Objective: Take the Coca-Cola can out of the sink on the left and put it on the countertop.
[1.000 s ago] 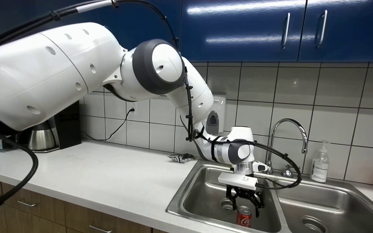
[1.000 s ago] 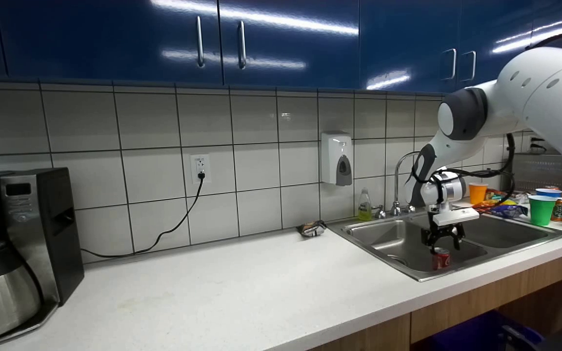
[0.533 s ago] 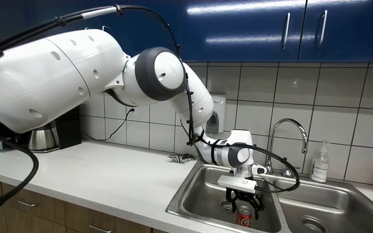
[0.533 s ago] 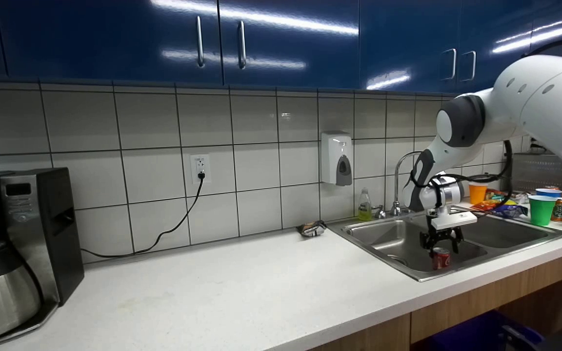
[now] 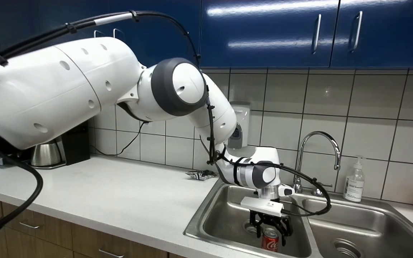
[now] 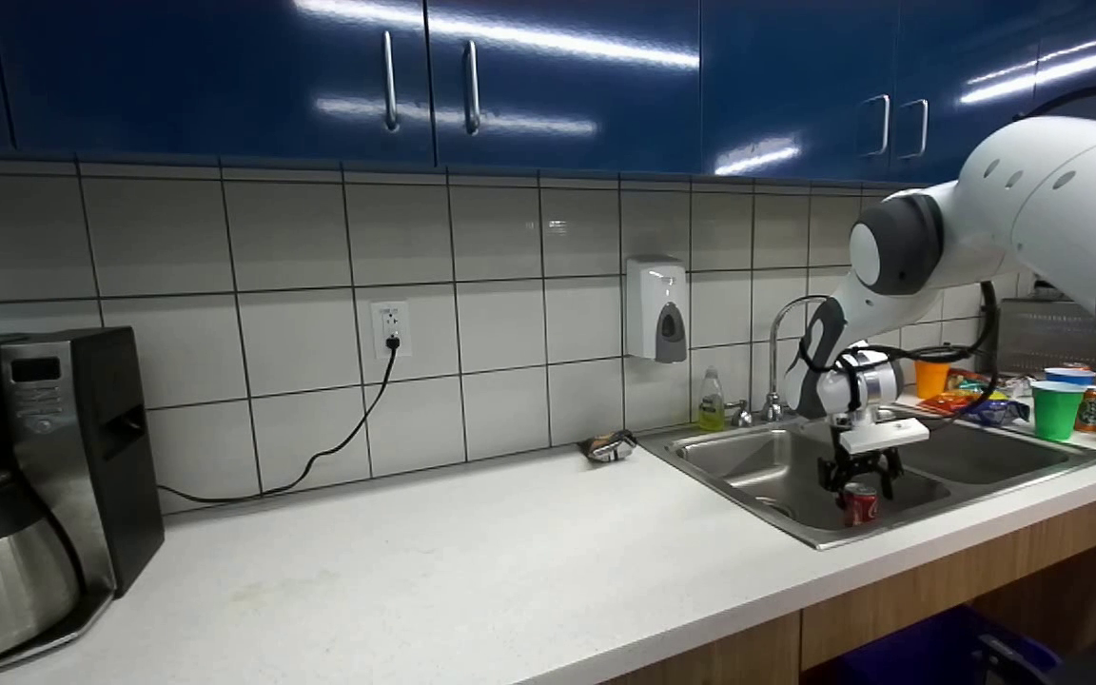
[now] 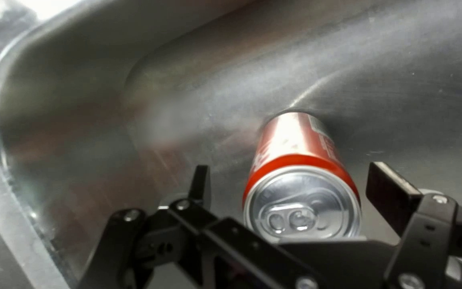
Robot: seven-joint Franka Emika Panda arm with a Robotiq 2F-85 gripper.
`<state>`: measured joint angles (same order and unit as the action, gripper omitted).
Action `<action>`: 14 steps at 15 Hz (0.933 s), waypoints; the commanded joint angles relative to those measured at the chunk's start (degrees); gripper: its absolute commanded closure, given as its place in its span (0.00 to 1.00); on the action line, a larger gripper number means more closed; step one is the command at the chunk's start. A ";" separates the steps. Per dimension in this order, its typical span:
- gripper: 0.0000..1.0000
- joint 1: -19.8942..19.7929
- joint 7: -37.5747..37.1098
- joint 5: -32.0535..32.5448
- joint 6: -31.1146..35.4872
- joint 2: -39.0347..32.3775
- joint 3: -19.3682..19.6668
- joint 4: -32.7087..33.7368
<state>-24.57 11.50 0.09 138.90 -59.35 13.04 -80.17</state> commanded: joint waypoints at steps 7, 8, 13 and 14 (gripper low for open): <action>0.58 -0.52 -1.52 0.31 0.35 -1.26 -0.77 2.30; 0.59 -0.53 -1.53 0.30 0.37 -1.24 -0.80 2.28; 0.60 -0.09 -1.08 0.63 0.45 0.54 -0.82 1.05; 0.60 0.12 -1.10 0.75 0.62 1.04 -0.75 0.72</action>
<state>-24.54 11.27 0.09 139.24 -60.08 12.65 -79.00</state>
